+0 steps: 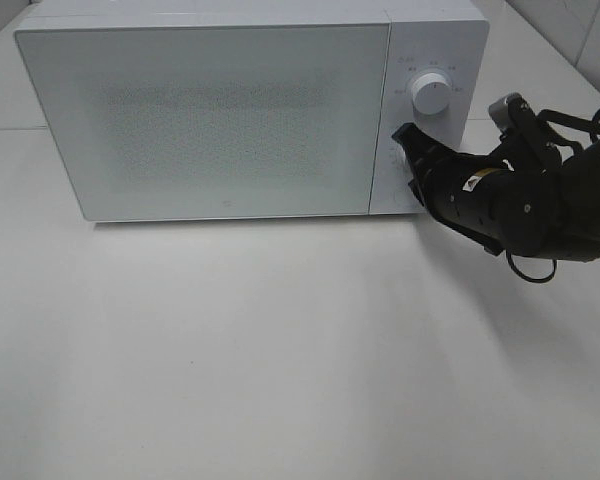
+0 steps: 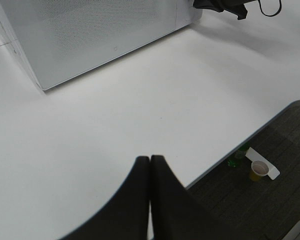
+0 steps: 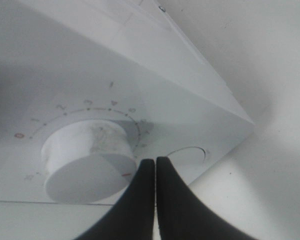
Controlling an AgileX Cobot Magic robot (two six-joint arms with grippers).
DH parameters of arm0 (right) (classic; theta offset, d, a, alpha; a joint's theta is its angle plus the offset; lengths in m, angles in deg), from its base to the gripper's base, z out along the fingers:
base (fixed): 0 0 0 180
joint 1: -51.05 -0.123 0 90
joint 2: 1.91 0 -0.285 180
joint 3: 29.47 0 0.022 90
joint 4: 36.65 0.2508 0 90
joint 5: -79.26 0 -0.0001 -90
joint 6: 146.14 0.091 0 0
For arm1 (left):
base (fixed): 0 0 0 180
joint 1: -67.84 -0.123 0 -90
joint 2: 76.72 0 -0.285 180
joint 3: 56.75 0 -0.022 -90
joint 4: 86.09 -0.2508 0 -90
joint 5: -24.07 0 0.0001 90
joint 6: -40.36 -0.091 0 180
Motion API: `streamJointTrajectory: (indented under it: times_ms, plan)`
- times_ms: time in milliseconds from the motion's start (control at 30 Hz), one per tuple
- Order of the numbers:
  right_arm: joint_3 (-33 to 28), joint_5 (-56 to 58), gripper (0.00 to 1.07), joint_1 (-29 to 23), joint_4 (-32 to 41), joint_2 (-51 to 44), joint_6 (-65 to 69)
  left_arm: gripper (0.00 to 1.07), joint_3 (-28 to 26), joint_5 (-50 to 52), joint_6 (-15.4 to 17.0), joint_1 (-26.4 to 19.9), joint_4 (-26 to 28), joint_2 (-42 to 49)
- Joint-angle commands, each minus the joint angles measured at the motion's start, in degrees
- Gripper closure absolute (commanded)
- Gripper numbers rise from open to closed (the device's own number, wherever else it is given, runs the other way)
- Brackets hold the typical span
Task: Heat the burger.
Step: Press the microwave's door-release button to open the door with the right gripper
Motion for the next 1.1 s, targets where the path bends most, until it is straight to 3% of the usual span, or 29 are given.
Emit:
streamJointTrajectory:
  times_ms: [33, 767, 1100]
  plan:
    - [0.52, -1.78, 1.07, 0.17, -0.69, 1.95, 3.04, 1.06, 0.11, 0.92, 0.00, -0.17, 0.06, 1.26]
    - [0.63, -14.04, 1.07, 0.17, -1.03, 7.10, 13.06, 1.06, 0.11, 0.92, 0.00, -0.17, 0.06, 1.26]
    - [4.24, -14.32, 1.07, 0.17, -0.57, 8.77, 13.64, 1.06, 0.11, 0.92, 0.06, -0.17, 0.06, 1.26]
